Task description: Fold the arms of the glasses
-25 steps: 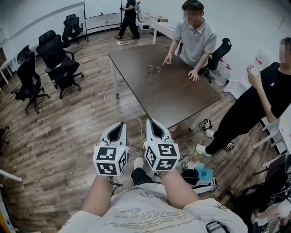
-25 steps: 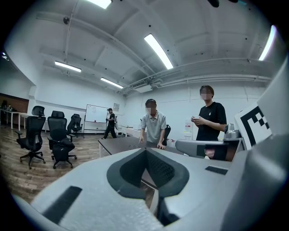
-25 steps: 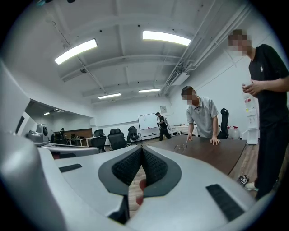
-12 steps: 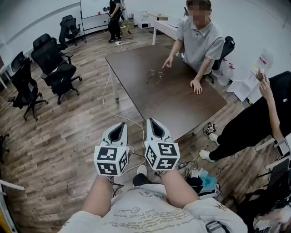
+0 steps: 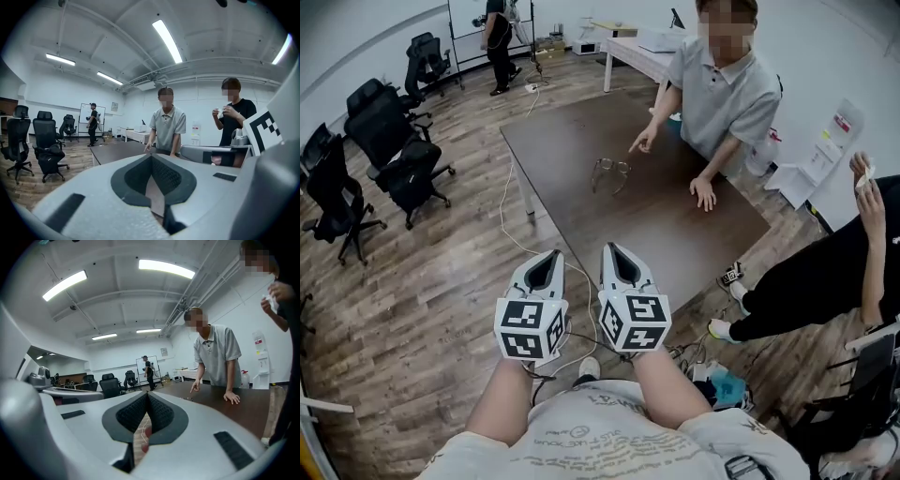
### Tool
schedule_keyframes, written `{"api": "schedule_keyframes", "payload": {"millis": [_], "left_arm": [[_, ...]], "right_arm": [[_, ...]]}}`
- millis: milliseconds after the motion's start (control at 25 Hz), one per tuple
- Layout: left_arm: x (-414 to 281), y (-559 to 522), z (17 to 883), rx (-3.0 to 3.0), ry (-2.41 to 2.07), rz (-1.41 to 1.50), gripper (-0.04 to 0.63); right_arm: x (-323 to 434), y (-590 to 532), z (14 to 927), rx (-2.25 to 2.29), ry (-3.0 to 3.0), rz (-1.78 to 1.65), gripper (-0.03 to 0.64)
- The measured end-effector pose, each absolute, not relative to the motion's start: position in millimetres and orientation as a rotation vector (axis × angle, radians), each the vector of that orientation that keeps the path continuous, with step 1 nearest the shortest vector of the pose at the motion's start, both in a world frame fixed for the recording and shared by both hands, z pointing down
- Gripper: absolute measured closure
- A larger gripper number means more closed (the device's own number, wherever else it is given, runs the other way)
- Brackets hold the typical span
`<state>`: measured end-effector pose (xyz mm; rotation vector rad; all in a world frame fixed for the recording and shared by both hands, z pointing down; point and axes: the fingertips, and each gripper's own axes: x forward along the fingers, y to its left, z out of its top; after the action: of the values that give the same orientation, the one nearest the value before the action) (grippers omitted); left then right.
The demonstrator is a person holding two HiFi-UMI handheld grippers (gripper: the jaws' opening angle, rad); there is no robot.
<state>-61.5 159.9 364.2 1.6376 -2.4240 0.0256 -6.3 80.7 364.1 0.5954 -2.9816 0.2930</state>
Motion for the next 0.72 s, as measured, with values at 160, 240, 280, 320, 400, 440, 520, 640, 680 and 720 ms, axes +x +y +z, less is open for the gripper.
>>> {"api": "schedule_keyframes", "payload": {"millis": [160, 240, 280, 320, 400, 440, 520, 640, 680, 720], "left_arm": [[-82, 121, 365, 1.667, -2.397, 0.039, 0.581], [-89, 103, 367, 1.681, -2.385, 0.046, 0.581], [-92, 95, 368, 1.686, -2.379, 0.049, 0.581], [-95, 87, 370, 1.689, -2.373, 0.049, 0.581], [-100, 76, 375, 1.689, -2.360, 0.049, 0.581], [-103, 71, 377, 1.688, -2.355, 0.049, 0.581], [-107, 62, 381, 1.688, -2.344, 0.051, 0.581], [-109, 49, 384, 1.694, -2.329, 0.061, 0.581], [-108, 45, 384, 1.698, -2.324, 0.066, 0.581], [-108, 42, 384, 1.703, -2.320, 0.071, 0.581]], "right_arm": [[-25, 46, 367, 0.621, -2.970, 0.299, 0.603], [-31, 28, 369, 0.634, -2.964, 0.303, 0.603], [-34, 20, 370, 0.641, -2.962, 0.307, 0.603], [-36, 13, 371, 0.649, -2.958, 0.312, 0.603], [-40, 1, 374, 0.658, -2.952, 0.320, 0.604], [-41, -3, 375, 0.659, -2.949, 0.323, 0.604], [-43, -10, 379, 0.657, -2.941, 0.324, 0.603], [-44, -19, 387, 0.659, -2.919, 0.322, 0.604], [-44, -22, 389, 0.661, -2.913, 0.326, 0.603], [-45, -25, 390, 0.664, -2.909, 0.331, 0.603]]}}
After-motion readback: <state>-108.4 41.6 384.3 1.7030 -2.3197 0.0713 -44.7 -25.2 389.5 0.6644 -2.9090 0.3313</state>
